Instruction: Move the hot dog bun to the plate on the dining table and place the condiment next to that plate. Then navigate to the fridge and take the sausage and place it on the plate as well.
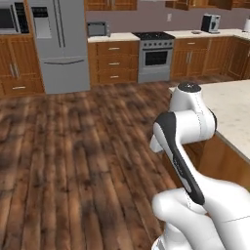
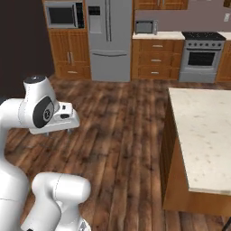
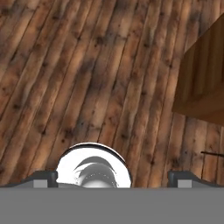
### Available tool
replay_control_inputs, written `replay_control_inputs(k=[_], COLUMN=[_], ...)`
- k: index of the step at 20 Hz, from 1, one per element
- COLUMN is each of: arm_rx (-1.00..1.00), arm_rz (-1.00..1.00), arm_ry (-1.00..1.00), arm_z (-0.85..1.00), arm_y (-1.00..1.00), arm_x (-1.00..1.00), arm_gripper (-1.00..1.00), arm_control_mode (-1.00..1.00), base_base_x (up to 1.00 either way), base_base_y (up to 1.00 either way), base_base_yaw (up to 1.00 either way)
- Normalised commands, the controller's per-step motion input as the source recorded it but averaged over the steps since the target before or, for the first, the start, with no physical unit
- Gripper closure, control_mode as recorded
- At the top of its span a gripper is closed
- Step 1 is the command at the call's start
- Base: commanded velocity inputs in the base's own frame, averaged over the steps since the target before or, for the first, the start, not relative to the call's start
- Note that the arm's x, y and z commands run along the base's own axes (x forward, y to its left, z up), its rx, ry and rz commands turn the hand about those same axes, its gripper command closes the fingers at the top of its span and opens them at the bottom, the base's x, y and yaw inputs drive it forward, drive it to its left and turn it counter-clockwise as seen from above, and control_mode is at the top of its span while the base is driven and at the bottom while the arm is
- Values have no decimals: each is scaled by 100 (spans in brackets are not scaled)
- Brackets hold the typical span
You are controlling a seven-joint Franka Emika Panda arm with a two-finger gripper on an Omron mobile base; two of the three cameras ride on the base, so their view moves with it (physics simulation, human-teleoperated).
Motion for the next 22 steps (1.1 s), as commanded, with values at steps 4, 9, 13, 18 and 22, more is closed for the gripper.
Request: replay_control_inputs(k=[4,9,13,18,22], arm_rx=[0,0,0,0,0], arm_rz=[0,0,0,0,0], arm_ry=[0,0,0,0,0], arm_z=[0,0,0,0,0], arm_y=[0,0,0,0,0], arm_x=[0,0,0,0,0], arm_gripper=[-100,-100,-100,-100,-100], arm_control_mode=[100,100,100,100,100], base_base_x=[100,100,100,100,100], base_base_y=[38,30,30,36,40], base_base_yaw=[-26,-26,-26,-26,-26])
